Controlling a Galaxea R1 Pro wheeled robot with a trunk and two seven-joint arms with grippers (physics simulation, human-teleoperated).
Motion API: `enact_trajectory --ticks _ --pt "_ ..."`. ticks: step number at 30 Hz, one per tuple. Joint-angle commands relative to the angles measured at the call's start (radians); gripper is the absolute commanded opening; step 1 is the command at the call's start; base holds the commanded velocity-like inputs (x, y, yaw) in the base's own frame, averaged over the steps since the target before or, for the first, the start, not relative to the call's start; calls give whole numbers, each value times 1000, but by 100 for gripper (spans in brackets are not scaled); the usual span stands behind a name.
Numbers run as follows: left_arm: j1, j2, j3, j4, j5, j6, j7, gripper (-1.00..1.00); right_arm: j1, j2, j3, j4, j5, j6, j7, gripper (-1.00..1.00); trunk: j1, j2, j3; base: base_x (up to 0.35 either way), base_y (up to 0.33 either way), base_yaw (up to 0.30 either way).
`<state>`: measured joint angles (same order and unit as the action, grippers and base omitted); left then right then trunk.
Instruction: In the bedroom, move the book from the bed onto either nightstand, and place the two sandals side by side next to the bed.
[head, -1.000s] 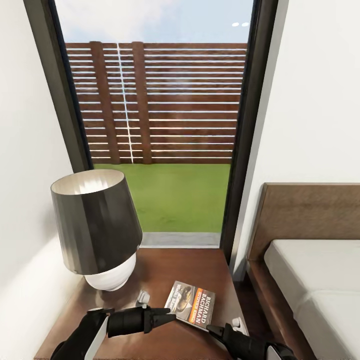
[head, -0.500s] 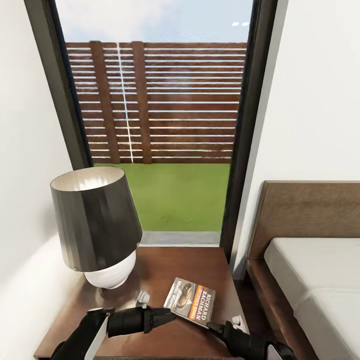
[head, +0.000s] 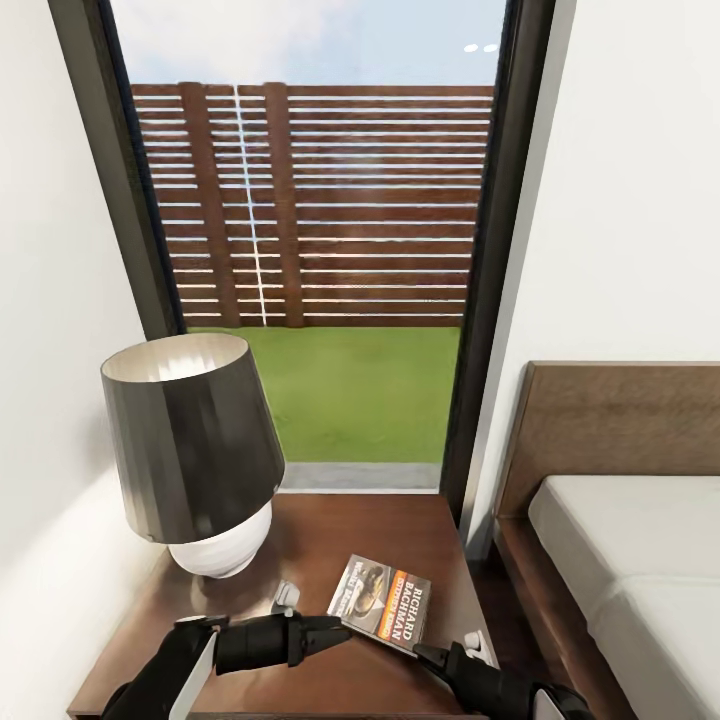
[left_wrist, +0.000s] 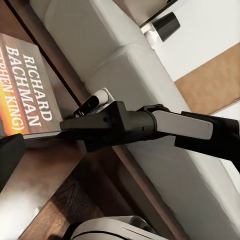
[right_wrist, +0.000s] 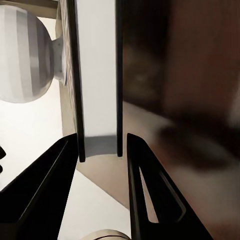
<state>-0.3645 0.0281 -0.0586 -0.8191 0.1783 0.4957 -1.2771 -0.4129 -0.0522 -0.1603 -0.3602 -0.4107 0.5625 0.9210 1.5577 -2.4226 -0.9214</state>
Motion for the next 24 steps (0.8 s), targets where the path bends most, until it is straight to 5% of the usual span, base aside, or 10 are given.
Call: enact_trajectory --ticks 1,2,3,24 --pt "-1 1 -4 0 9 11 1 100 0 0 1 7 12 7 -16 -100 0 0 -1 0 0 0" --pt "-1 1 -4 0 9 11 1 100 0 0 1 7 12 7 -16 -100 0 0 -1 0 0 0" --pt "-1 1 -4 0 9 11 1 100 0 0 1 7 12 7 -16 100 0 0 -1 0 0 0" --pt "-1 1 -4 0 9 11 1 100 0 0 1 7 12 7 -16 100 0 0 -1 0 0 0"
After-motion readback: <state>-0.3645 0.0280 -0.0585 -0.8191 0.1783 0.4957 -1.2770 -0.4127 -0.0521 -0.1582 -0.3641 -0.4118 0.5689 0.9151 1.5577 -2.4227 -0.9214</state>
